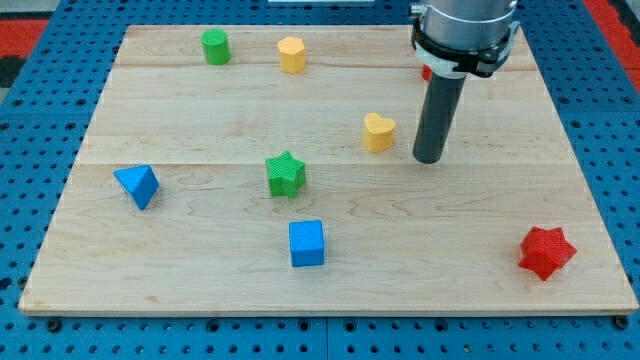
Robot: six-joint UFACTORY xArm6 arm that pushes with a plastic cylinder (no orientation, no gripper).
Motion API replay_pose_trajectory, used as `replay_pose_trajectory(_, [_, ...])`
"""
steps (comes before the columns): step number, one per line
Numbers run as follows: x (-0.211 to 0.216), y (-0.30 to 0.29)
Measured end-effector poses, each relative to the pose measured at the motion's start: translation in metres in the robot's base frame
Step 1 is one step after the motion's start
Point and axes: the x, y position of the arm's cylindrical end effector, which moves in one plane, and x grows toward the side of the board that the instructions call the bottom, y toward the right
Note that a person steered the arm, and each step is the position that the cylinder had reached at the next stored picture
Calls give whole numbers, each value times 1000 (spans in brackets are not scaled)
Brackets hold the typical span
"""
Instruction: Move the heart vertical to the hexagon
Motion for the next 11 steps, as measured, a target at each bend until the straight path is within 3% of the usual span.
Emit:
replay_pose_trajectory(3, [-10,3])
replay_pose_trajectory(5, [-48,-71])
replay_pose_trajectory(7, [3,-95])
replay_pose_trajectory(8, [-46,-129])
replay_pose_trajectory(9, [-60,-180])
replay_pose_trajectory(11, [-42,-122])
